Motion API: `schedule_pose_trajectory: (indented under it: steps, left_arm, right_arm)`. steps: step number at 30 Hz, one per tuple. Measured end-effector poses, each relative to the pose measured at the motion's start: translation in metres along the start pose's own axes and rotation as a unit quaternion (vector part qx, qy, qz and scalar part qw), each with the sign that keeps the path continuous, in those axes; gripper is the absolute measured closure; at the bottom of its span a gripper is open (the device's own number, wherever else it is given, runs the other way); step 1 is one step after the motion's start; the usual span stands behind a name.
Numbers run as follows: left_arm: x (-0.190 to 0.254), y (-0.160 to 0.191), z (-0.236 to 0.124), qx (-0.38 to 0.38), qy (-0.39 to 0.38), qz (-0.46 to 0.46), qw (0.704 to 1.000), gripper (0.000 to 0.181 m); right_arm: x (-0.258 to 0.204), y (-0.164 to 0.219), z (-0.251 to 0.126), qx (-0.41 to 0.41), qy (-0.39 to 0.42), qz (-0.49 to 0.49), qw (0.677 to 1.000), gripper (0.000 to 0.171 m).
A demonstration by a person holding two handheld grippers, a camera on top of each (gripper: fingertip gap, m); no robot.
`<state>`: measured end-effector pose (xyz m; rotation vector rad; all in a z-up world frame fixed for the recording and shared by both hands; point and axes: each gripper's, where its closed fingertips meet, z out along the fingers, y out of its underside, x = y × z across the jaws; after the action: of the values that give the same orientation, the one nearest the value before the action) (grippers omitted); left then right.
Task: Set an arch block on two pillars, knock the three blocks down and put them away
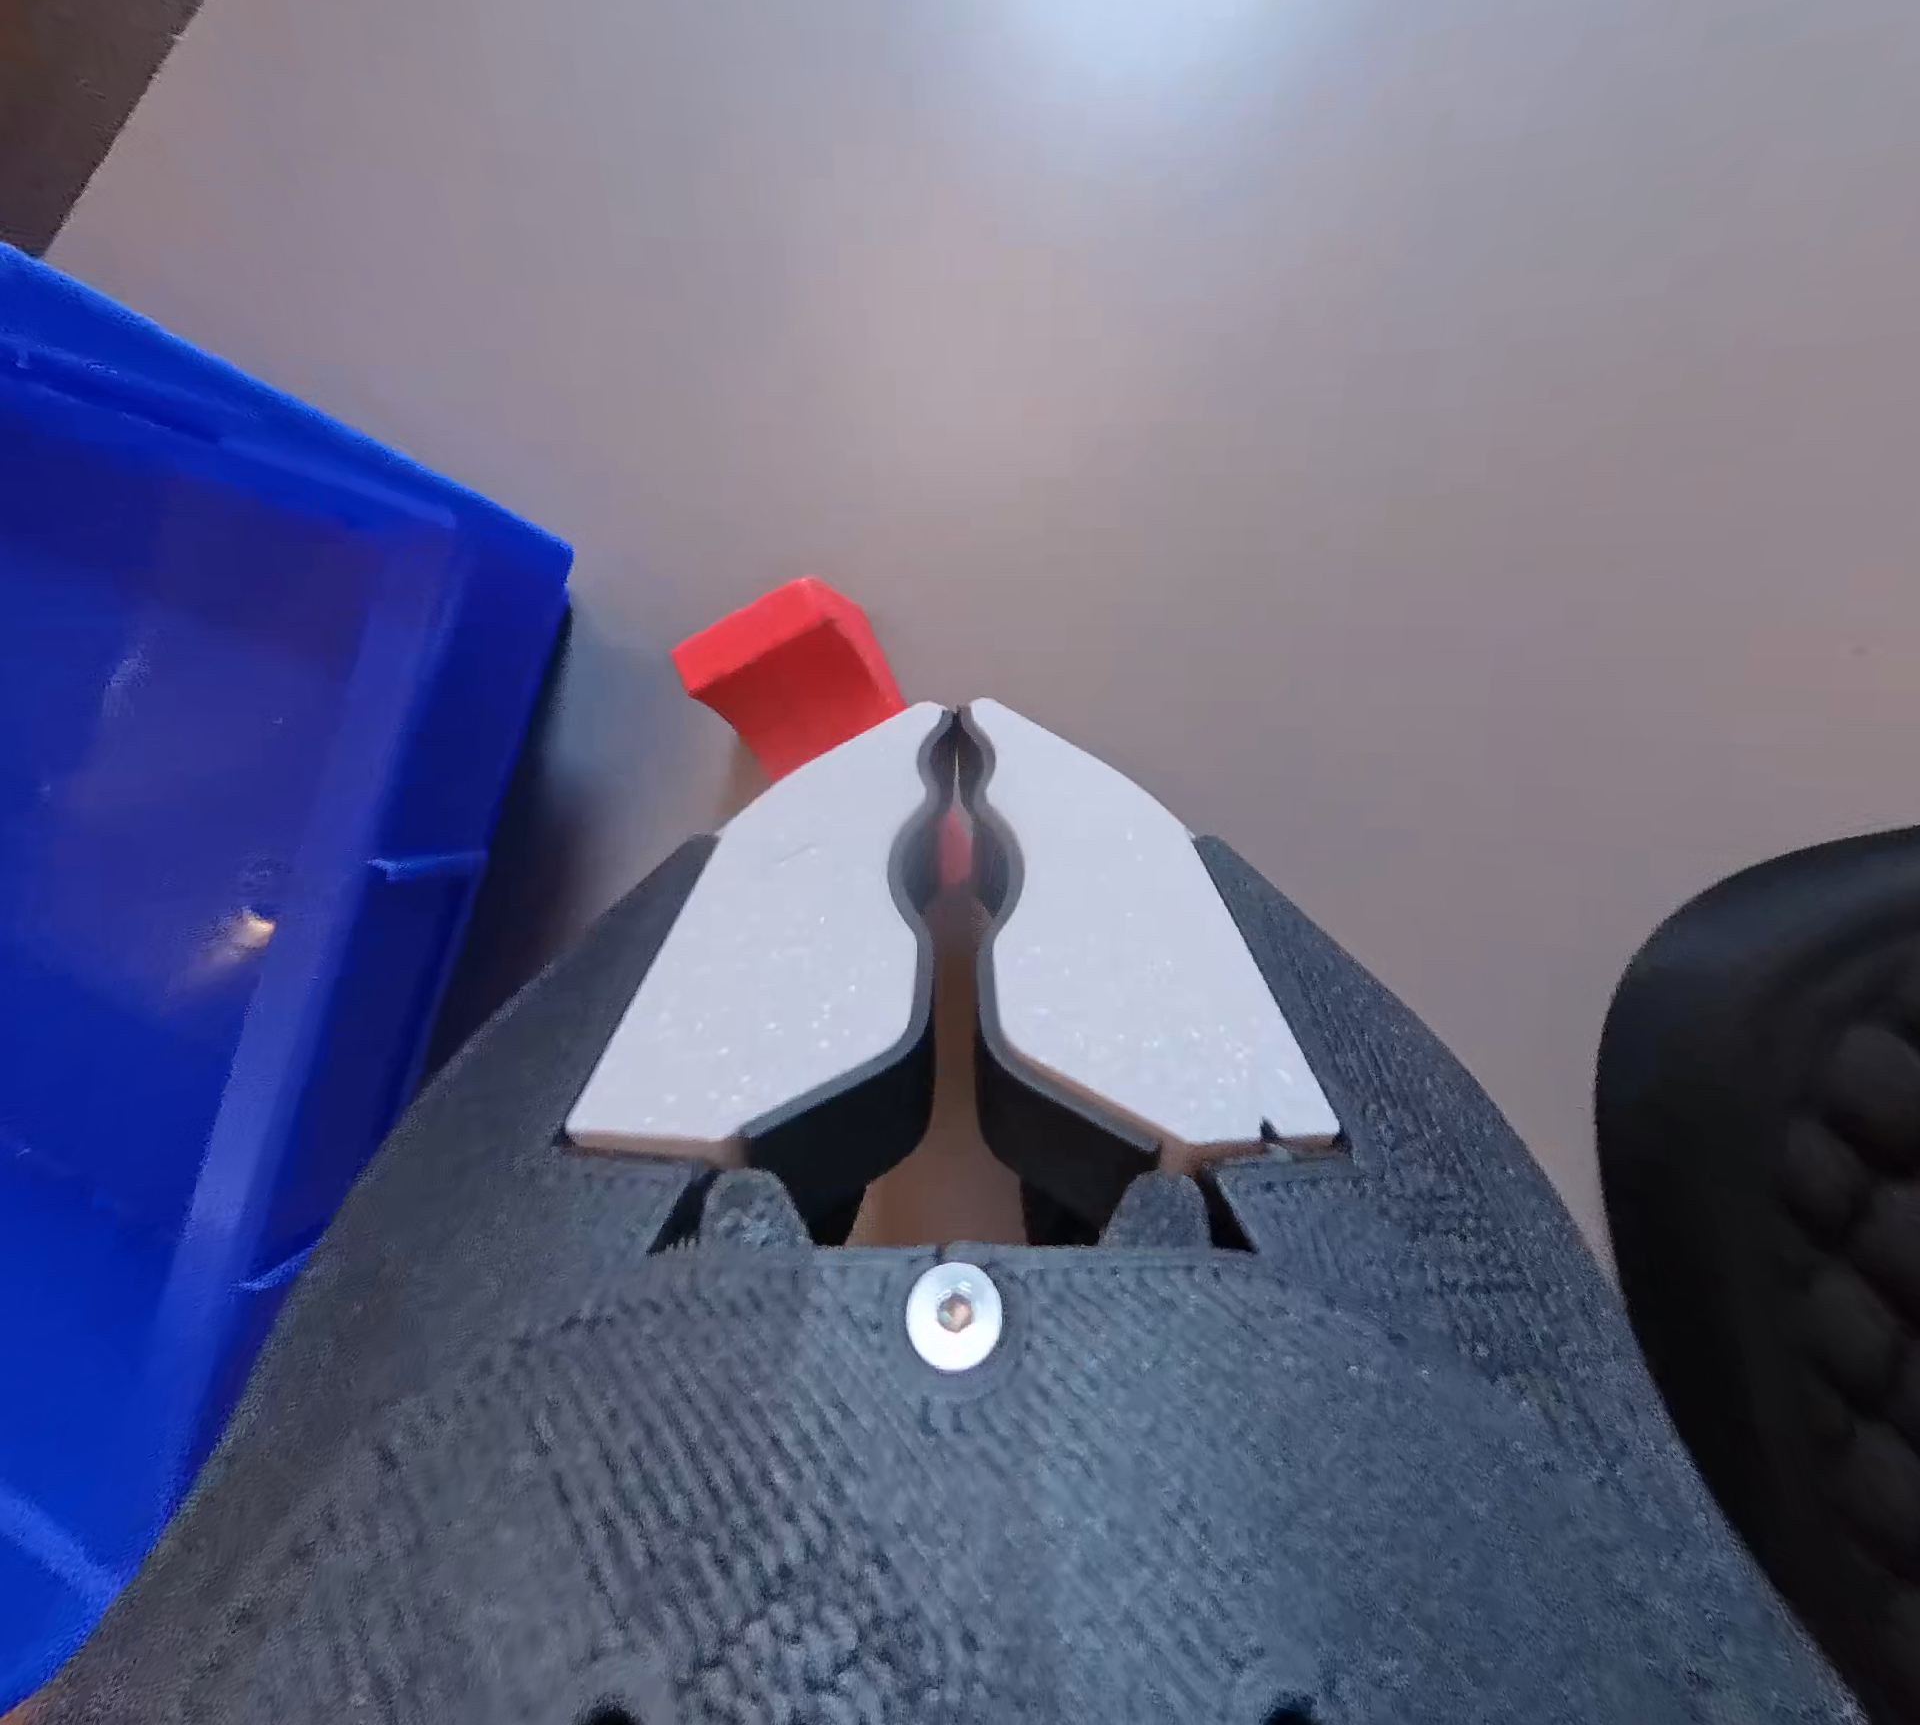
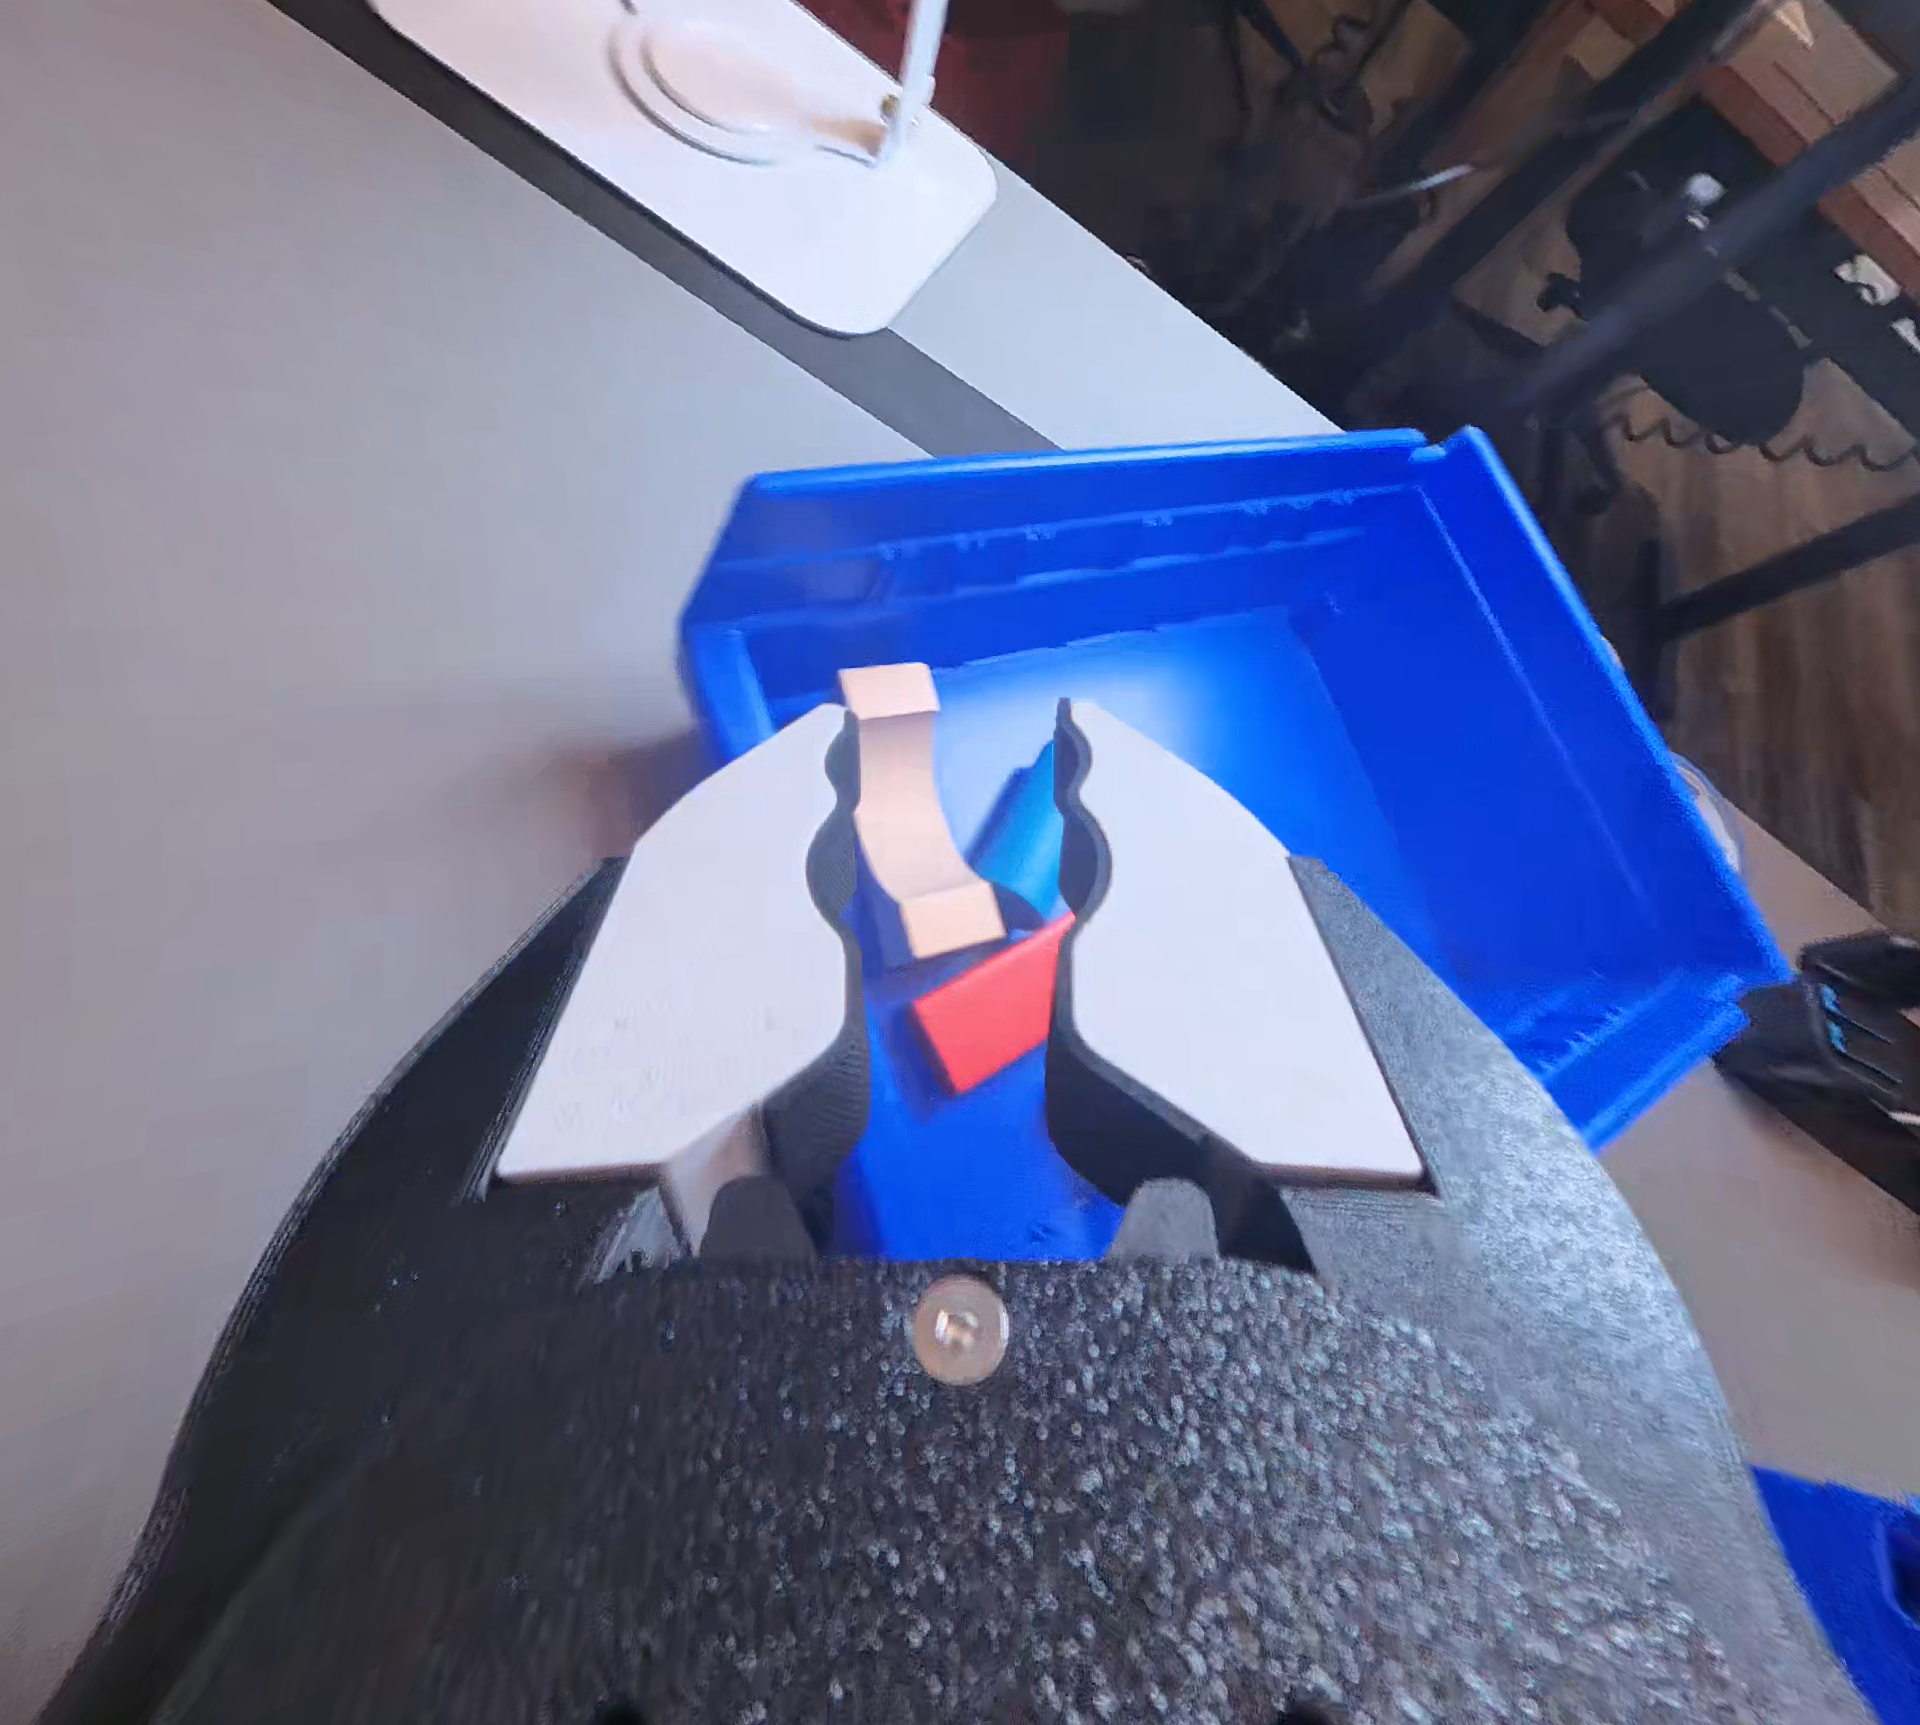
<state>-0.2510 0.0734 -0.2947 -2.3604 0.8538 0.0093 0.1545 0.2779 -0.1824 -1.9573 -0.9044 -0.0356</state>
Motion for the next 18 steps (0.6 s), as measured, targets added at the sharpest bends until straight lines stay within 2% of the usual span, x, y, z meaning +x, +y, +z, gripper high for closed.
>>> schedule_pose_trajectory:
  steps: [5,7,9,11,12,14,16,17,18]
  left_arm:
    - [-0.002,0.000,0.001,-0.003,-0.010,0.008,1.000,0.179]
    - [-0.006,0.002,-0.002,-0.003,-0.016,-0.003,1.000,0.150]
    - [-0.014,0.003,-0.005,0.002,-0.035,-0.018,0.999,0.131]
    - [-0.019,0.011,-0.002,-0.014,-0.039,-0.044,0.998,0.116]
    - [-0.020,0.021,0.004,-0.042,-0.038,-0.052,0.997,0.116]
    - [-0.014,0.018,0.005,-0.030,-0.002,-0.071,0.997,0.146]
    - [-0.011,0.016,0.003,-0.036,-0.015,-0.024,0.999,0.154]
    - [-0.007,0.002,0.000,0.002,-0.025,0.000,1.000,0.180]
    - [0.003,-0.015,-0.004,0.041,-0.012,0.008,0.999,0.181]
  right_arm:
    - [-0.068,-0.014,-0.005,0.037,-0.076,-0.034,0.996,0.135]
    - [-0.089,-0.015,-0.004,0.040,-0.095,-0.051,0.993,0.135]
    - [-0.108,-0.015,-0.001,0.040,-0.115,-0.062,0.991,0.135]
    - [-0.125,-0.014,0.002,0.039,-0.134,-0.067,0.988,0.135]
    - [-0.133,-0.013,0.003,0.038,-0.146,-0.067,0.986,0.135]
    - [-0.152,-0.012,0.003,0.041,-0.179,-0.065,0.981,0.135]
    - [-0.173,-0.014,-0.002,0.058,-0.224,-0.062,0.971,0.135]
    - [-0.185,-0.015,-0.006,0.070,-0.253,-0.060,0.963,0.135]
    - [-0.198,-0.017,-0.011,0.083,-0.285,-0.058,0.953,0.135]
